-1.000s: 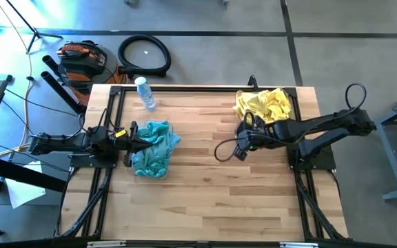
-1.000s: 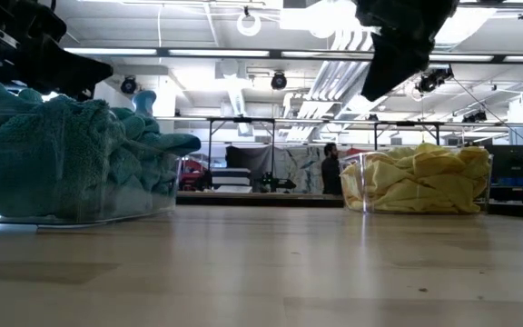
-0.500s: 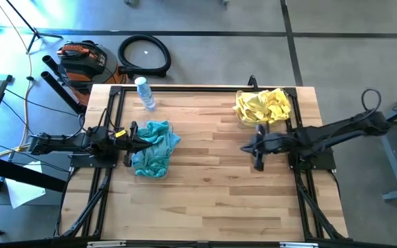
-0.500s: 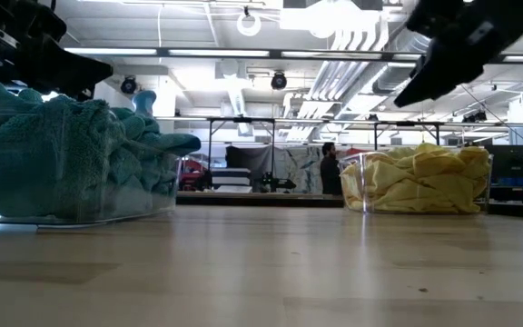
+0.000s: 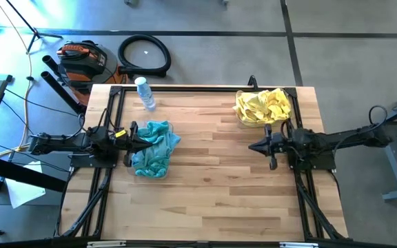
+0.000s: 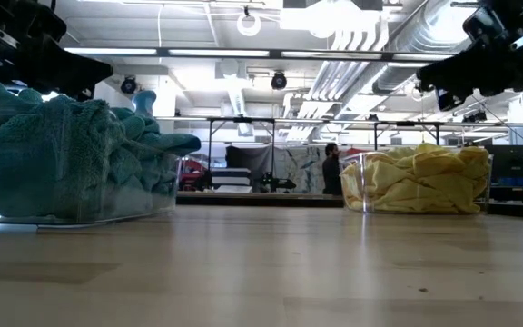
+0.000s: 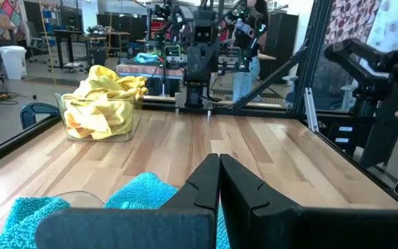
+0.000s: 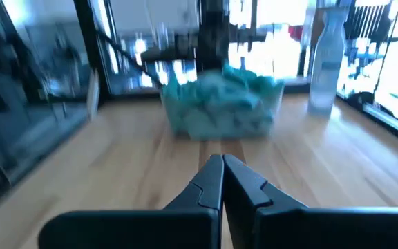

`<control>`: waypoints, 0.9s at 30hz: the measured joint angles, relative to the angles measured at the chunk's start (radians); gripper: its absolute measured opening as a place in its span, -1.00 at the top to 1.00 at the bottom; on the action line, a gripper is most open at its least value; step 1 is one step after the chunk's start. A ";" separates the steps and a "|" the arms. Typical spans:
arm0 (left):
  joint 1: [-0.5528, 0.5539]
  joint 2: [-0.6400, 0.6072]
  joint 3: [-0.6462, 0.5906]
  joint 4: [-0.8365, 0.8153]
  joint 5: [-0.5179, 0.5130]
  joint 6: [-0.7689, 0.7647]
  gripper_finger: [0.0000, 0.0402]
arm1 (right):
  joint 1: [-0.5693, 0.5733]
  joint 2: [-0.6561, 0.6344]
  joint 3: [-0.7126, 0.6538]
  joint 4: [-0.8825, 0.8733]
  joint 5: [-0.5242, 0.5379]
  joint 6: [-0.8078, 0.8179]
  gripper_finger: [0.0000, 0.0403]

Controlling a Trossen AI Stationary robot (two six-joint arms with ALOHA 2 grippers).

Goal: Sort microfiber towel by color & place in baskets
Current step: Return to Home Position

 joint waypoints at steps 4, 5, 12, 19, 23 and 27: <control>0.000 0.000 0.000 0.000 0.000 0.000 1.00 | 0.000 -0.100 -0.089 0.076 0.008 0.033 1.00; 0.000 0.000 0.000 0.000 0.000 0.000 1.00 | 0.000 -0.120 -0.087 0.051 0.010 0.028 1.00; 0.000 0.000 0.000 0.000 0.000 0.000 1.00 | 0.000 -0.240 -0.089 0.009 0.013 -0.045 1.00; 0.000 0.000 0.000 0.000 0.000 0.000 1.00 | -0.001 -0.350 -0.086 -0.195 0.057 0.014 1.00; 0.000 0.000 0.000 0.000 0.000 0.000 1.00 | -0.002 -0.360 -0.083 -0.203 0.053 -0.003 1.00; 0.000 0.000 0.000 0.000 0.000 0.000 1.00 | -0.002 -0.360 -0.083 -0.204 0.053 -0.004 1.00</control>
